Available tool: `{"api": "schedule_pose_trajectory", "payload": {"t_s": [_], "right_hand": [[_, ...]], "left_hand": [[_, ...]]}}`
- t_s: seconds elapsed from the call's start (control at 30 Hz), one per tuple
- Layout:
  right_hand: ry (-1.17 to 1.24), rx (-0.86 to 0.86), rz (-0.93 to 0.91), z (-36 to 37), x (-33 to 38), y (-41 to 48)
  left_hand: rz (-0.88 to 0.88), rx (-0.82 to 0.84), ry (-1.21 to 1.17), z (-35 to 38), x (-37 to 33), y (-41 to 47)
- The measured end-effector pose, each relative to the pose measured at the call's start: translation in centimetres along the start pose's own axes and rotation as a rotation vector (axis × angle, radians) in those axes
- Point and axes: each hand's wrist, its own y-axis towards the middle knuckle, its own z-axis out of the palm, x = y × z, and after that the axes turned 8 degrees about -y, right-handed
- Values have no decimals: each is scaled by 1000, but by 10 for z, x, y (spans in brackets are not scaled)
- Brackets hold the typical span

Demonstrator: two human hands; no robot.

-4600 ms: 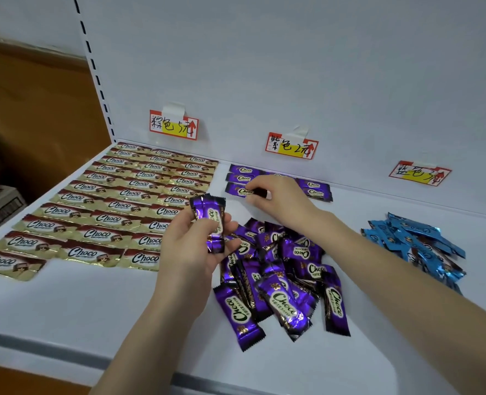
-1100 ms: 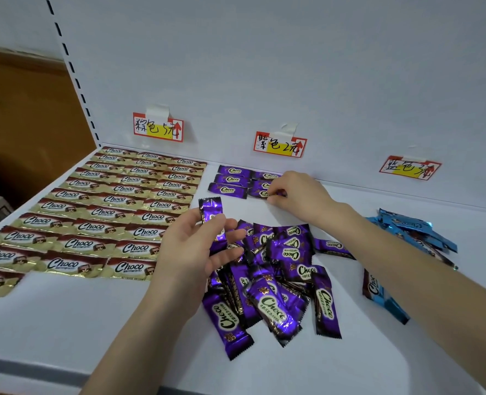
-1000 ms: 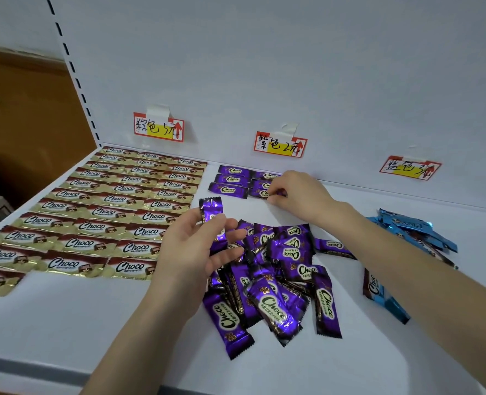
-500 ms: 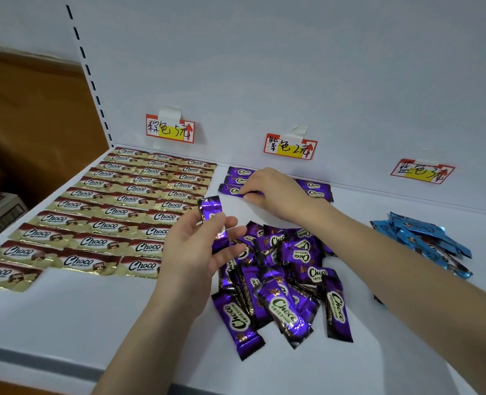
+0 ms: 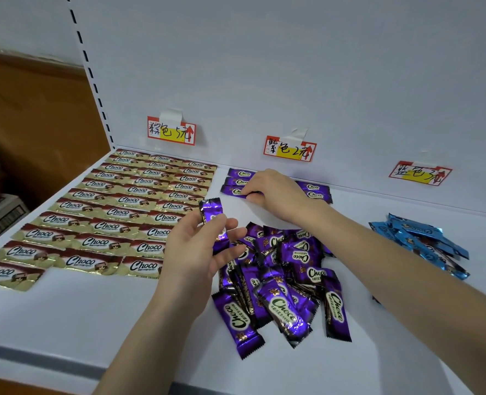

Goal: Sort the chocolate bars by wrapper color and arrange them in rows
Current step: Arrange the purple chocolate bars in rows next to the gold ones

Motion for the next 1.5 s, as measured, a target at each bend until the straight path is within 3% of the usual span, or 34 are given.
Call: {"api": "schedule_pose_trajectory", "payload": {"t_s": [0.4,0.57,0.73,0.83,0.97,1.07,1.27,1.4,1.5], "right_hand": [[21,-17,12,1,0,0],[522,-243,53,-29,21,-16],[824,-3,31,-65,39,-52],[891,-35,85,-76,38,-71],[1039,-96,208,-83,29,-95],[934,-104,187,-80,23,-113],[484,-265,-85,-64,11,-136],[448,-247,-22,-55,-8,-139],[412,-212,162,-51,-37,-134]], "left_hand": [[0,15,-44,0,1,1],[-3,148,-1,3,2,-4],[9,298,146,6,2,-17],[25,353,190,8,1,-28],[69,277,132,6,-4,-30],[103,248,169,8,-4,-28],[100,278,306,20,3,-22],[115,292,452,30,15,-16],[340,326,900,31,24,-4]]}}
